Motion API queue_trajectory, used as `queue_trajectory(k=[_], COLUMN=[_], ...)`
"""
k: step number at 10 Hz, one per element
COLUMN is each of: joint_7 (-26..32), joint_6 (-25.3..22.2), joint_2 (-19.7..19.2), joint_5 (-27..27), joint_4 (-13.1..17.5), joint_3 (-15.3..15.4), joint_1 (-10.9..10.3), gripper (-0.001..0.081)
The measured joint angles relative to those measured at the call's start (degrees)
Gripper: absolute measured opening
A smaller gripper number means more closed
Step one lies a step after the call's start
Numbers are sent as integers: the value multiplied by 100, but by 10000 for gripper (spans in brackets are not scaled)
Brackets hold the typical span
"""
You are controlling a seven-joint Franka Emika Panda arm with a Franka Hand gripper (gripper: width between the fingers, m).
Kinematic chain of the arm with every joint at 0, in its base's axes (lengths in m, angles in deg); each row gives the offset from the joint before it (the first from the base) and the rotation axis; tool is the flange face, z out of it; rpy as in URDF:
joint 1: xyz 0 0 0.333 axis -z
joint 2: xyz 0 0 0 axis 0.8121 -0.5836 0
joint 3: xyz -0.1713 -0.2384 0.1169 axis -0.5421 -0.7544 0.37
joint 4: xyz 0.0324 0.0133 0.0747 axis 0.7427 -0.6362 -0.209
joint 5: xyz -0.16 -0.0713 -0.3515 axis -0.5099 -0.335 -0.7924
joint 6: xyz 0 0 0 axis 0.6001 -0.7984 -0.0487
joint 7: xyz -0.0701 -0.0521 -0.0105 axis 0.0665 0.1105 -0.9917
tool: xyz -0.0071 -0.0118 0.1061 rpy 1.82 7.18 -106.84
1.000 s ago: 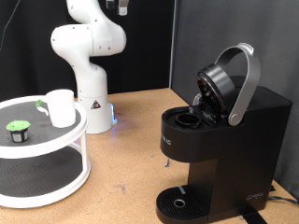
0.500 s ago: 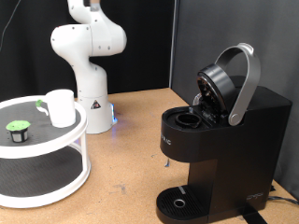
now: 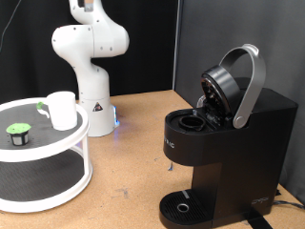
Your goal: Make a cup of coffee with the keurig machine
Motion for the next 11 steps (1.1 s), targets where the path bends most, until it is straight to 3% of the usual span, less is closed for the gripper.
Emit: queue_trajectory(k=[6, 11], joint_7=[1128, 1435], joint_6=[-375, -454], joint_2=[12, -26], joint_5=[-531, -849], joint_4=[225, 458], joint_3=[-964, -1491], joint_1=[195, 241], gripper=[805, 805])
